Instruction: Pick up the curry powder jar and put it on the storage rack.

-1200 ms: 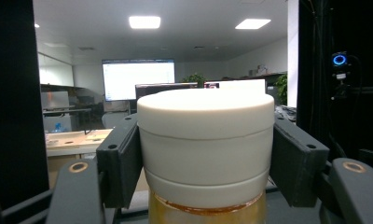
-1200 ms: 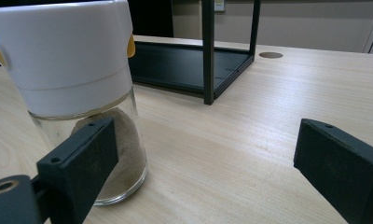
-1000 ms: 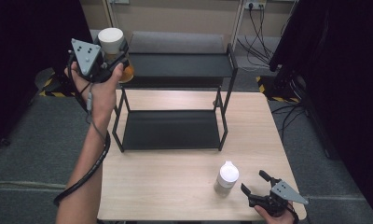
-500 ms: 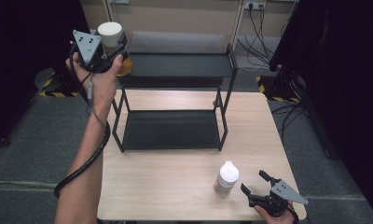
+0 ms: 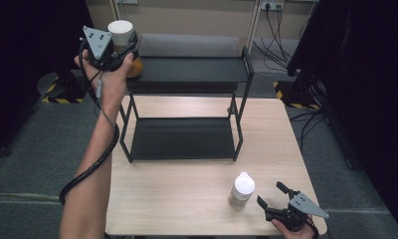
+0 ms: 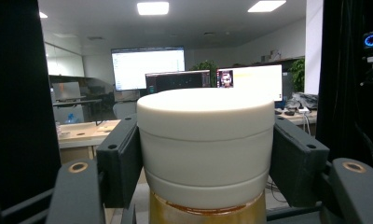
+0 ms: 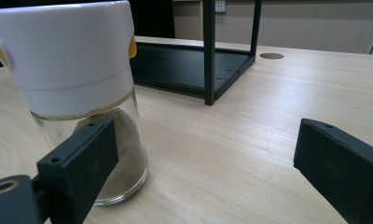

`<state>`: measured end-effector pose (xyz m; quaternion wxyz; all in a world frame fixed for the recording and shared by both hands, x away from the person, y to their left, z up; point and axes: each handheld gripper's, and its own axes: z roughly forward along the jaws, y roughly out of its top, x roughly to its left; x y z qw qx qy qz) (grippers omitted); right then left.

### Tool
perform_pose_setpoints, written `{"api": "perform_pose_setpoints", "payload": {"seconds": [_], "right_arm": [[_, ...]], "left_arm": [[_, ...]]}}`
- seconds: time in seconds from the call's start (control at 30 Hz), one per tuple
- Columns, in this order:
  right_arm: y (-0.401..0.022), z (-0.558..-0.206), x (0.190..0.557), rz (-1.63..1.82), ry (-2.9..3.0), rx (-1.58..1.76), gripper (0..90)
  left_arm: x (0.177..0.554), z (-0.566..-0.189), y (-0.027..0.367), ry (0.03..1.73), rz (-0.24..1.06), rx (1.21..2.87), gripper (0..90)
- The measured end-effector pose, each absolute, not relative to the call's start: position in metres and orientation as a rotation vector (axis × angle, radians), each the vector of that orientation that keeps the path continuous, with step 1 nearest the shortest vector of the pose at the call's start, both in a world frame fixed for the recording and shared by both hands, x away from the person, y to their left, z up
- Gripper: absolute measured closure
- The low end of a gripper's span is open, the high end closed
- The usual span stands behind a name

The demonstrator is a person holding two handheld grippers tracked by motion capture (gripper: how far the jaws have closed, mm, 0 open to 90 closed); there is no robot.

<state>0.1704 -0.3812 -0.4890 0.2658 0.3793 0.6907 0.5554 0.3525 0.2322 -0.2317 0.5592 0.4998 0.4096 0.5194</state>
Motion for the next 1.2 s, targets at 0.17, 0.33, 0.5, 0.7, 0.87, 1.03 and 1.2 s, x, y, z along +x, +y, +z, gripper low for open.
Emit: {"api": "perform_pose_setpoints", "payload": {"seconds": [0.17,0.33,0.5,0.7,0.87,1.03,1.2], "right_arm": [[-0.381,-0.489,0.171,1.497,1.868,1.023,6.9],[-0.381,-0.489,0.170,1.499,1.866,1.020,6.9],[-0.381,-0.489,0.170,1.500,1.867,1.019,6.9],[-0.381,-0.489,0.170,1.501,1.867,1.015,6.4],[-0.381,-0.489,0.170,1.500,1.867,1.013,5.8],[-0.382,-0.490,0.170,1.504,1.868,1.012,5.7],[-0.382,-0.490,0.170,1.506,1.869,1.009,5.6]], "left_arm": [[0.356,-0.233,0.233,0.969,1.210,1.179,33.3],[0.362,-0.233,0.231,0.970,1.208,1.201,33.2],[0.364,-0.235,0.230,0.976,1.209,1.192,33.2],[0.365,-0.234,0.232,0.981,1.177,1.183,22.5],[0.359,-0.234,0.232,0.979,1.173,1.166,16.8],[0.351,-0.235,0.233,0.962,1.185,1.173,15.8],[0.341,-0.240,0.232,0.955,1.191,1.164,14.4]]}}
